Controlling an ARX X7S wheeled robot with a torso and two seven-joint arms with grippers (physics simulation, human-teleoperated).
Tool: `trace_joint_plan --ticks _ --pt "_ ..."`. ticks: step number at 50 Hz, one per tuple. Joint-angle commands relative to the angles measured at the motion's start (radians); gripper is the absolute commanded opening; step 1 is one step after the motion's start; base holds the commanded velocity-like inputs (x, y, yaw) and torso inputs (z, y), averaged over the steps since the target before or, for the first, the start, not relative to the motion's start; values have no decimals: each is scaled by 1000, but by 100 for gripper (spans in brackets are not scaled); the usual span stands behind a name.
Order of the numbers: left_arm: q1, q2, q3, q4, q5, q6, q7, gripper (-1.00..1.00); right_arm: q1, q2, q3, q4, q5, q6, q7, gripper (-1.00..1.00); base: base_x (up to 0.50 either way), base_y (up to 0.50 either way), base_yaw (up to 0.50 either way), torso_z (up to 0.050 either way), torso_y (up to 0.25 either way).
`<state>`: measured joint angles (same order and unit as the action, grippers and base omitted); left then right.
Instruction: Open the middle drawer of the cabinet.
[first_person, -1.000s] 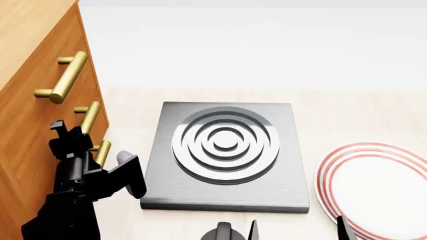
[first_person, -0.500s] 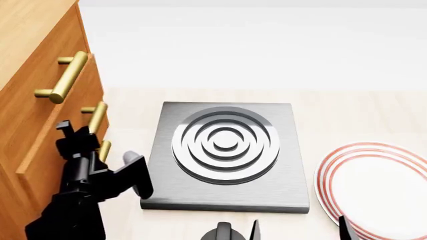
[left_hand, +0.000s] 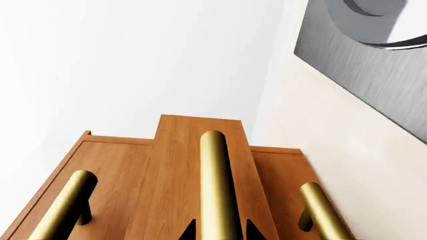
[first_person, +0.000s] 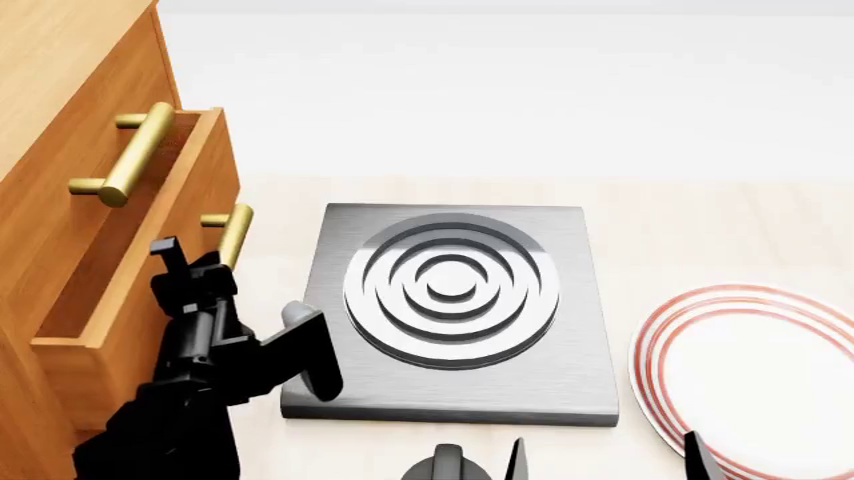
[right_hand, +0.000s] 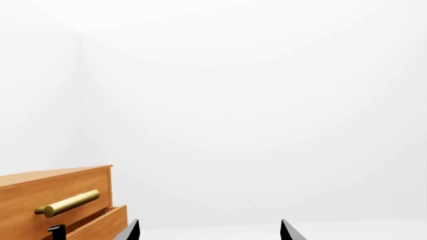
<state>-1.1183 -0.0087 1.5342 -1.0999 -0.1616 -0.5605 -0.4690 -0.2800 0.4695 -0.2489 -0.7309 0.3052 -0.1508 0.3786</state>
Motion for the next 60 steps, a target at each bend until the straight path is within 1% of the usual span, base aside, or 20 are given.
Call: trace_joint_plan --ticks 1,53,59,60 --pt "-31 9 23 58 40 6 -16 -100 -1 5 1 -8 4 5 6 100 11 0 0 0 0" --pt "-21 9 28 110 74 -11 -14 -100 3 18 -5 -7 14 -3 14 100 -1 0 -1 0 1" --pt "-26 9 25 112 59 -12 -14 -100 3 19 -6 -8 14 -3 16 100 -4 0 0 2 2" --pt "-27 9 26 111 60 -11 -24 100 2 19 -6 -7 14 -6 15 100 0 0 0 0 10"
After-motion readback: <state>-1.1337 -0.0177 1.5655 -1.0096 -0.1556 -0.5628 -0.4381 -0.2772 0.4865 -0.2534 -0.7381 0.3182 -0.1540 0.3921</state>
